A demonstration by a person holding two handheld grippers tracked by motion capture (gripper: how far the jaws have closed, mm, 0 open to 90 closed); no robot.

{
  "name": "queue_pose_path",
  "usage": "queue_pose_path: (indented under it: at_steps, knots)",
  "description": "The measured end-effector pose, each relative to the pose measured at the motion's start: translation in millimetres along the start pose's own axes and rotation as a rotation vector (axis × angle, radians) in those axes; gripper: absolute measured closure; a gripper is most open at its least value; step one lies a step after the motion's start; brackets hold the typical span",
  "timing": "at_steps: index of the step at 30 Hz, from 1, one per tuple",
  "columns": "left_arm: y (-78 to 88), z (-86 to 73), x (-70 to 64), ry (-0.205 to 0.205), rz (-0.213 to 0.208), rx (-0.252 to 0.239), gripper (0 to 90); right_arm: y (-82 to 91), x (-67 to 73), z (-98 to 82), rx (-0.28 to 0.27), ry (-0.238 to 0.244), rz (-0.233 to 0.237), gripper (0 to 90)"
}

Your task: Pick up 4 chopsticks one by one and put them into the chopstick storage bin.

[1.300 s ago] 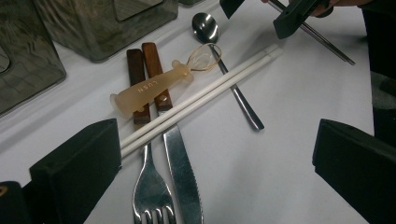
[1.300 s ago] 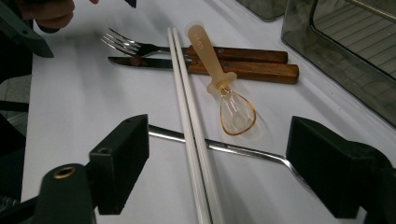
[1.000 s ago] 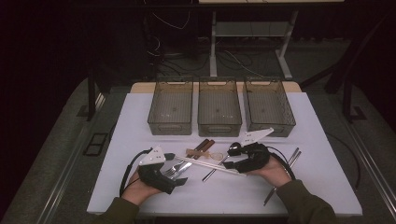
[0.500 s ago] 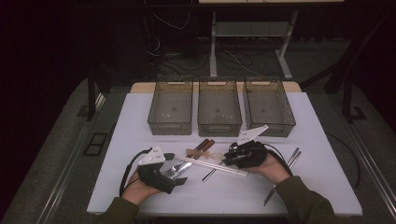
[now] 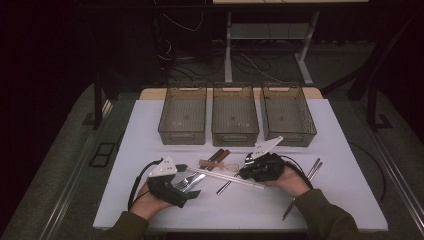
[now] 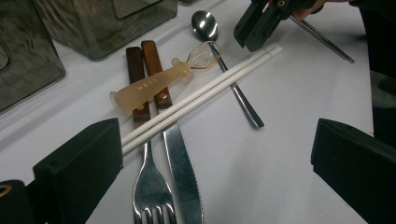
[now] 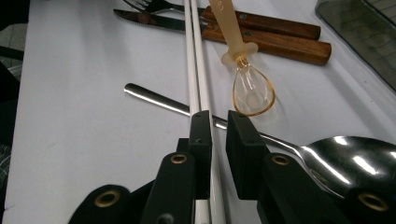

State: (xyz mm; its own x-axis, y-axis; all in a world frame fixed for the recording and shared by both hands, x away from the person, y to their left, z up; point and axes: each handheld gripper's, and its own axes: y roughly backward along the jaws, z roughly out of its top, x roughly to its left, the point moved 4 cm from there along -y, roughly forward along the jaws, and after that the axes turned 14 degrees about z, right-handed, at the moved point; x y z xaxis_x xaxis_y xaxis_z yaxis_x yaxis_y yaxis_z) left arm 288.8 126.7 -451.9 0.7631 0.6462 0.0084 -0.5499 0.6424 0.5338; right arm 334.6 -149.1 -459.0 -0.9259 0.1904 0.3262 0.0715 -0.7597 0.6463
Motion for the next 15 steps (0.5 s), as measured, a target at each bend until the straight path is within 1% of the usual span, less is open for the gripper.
queue_pose_path:
  at_steps: [1, 2, 3, 6, 7, 9, 10, 15]
  knots:
    - [0.1, 0.0, -0.1, 0.0, 0.0, 0.0, 0.8, -0.4, -0.3, -0.5, 0.006, 0.003, -0.001, 80.2]
    - [0.2, 0.0, -0.3, 0.001, 0.0, 0.0, 0.8, -0.1, -1.6, -1.3, 0.02, 0.019, -0.005, 80.2]
    - [0.3, 0.1, -0.3, -0.001, 0.0, 0.001, 0.8, -1.0, -0.5, -1.3, 0.017, 0.008, 0.0, 80.2]
    - [0.3, 0.0, -0.4, -0.001, 0.001, 0.001, 0.8, -2.3, -0.8, -2.1, 0.029, 0.012, -0.002, 80.2]
    - [0.3, 0.0, -0.3, 0.0, 0.001, 0.001, 0.8, -2.3, -2.2, -2.7, 0.041, 0.026, -0.009, 80.1]
    - [0.3, 0.1, -0.3, 0.0, 0.0, 0.001, 0.8, -3.1, -3.4, -3.2, 0.05, 0.039, -0.014, 80.1]
    - [0.2, 0.1, -0.3, 0.0, 0.0, 0.001, 0.8, -3.5, -3.2, -3.3, 0.051, 0.034, -0.014, 80.0]
    - [0.2, 0.1, -0.4, -0.001, 0.0, 0.001, 0.8, -5.2, -4.4, -4.5, 0.065, 0.045, -0.013, 79.7]
